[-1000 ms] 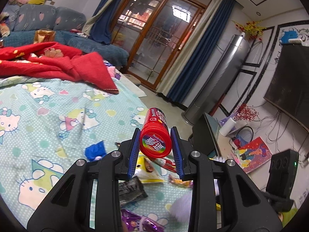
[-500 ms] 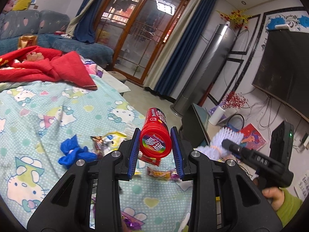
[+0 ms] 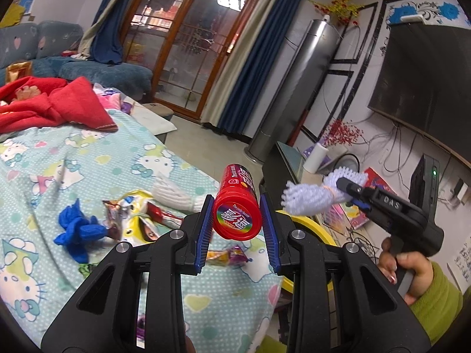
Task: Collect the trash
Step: 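Carry the candy tube and mesh net over the bin and release both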
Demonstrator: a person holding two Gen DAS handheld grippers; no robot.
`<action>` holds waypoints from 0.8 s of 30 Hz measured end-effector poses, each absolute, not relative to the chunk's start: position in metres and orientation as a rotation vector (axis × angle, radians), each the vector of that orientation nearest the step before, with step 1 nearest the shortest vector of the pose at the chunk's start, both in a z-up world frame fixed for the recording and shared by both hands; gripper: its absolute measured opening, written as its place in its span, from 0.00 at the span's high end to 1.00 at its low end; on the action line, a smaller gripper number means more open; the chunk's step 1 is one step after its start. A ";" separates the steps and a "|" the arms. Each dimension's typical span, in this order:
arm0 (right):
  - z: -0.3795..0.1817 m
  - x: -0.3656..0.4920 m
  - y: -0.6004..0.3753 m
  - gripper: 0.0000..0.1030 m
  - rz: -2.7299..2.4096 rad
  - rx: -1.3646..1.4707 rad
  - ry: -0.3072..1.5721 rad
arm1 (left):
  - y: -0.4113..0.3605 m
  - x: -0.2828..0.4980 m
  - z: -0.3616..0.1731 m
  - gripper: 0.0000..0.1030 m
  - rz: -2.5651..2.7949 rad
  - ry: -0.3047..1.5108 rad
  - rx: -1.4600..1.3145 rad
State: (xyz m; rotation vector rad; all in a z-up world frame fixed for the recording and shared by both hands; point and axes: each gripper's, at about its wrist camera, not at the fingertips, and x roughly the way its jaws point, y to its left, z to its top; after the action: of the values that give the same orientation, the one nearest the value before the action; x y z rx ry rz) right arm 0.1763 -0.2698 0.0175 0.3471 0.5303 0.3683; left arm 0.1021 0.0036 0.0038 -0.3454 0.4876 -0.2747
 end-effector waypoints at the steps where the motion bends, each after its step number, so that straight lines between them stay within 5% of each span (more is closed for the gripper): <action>1: 0.018 0.175 -0.273 0.73 0.362 0.351 0.528 | 0.001 0.103 0.003 0.76 -0.280 0.490 -0.342; 24: 0.001 0.182 -0.340 0.73 0.175 0.439 0.490 | -0.067 0.120 -0.015 0.76 -0.420 0.555 -0.237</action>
State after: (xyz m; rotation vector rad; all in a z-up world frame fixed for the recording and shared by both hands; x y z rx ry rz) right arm 0.1817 -0.3405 0.0013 0.4393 0.4901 0.1746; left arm 0.1204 -0.0673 -0.0146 -0.2365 0.5550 -0.4204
